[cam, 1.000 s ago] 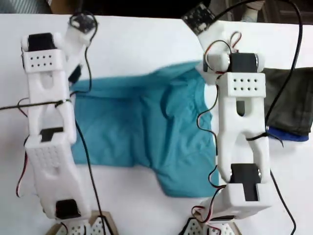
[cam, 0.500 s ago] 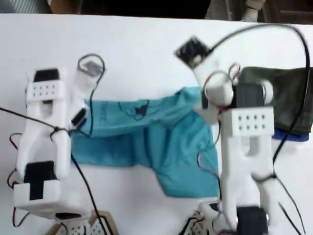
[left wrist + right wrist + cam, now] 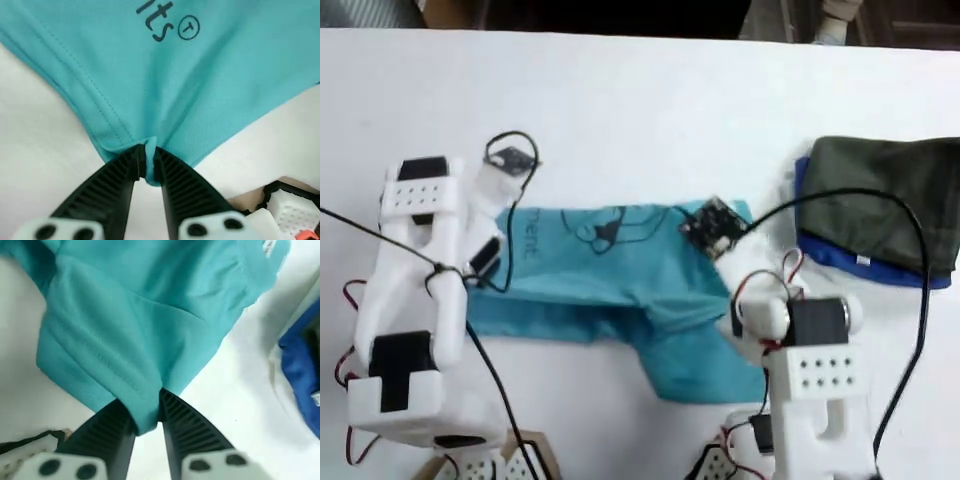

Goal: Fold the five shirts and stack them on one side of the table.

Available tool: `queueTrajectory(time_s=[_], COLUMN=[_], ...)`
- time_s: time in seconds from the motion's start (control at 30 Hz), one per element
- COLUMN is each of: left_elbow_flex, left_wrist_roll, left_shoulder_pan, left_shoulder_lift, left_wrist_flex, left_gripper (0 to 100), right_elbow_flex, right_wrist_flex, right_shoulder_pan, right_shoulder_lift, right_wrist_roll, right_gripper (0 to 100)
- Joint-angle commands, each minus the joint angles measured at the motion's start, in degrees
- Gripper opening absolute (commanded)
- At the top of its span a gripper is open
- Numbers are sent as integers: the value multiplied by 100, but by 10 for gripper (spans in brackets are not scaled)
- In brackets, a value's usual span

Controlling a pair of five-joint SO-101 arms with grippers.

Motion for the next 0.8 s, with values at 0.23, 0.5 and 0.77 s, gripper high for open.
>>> queueTrajectory(time_s=[0.23, 0.5, 0.77], left_elbow_flex=[1218, 1332, 1323], left_wrist_roll=[-220, -220, -220], left_shoulder_pan=[-35, -35, -35], left_shoulder_lift=[-281, -281, -290], left_wrist_flex=[-668, -932, -879], left_gripper=[27, 27, 123], right_elbow_flex=[589, 1591, 1916], right_wrist_flex=[22, -804, -998], right_shoulder_pan=[699, 681, 681], right_shoulder_lift=[-268, -268, -277], right_wrist_roll=[949, 1011, 1020], right_gripper=[21, 23, 59])
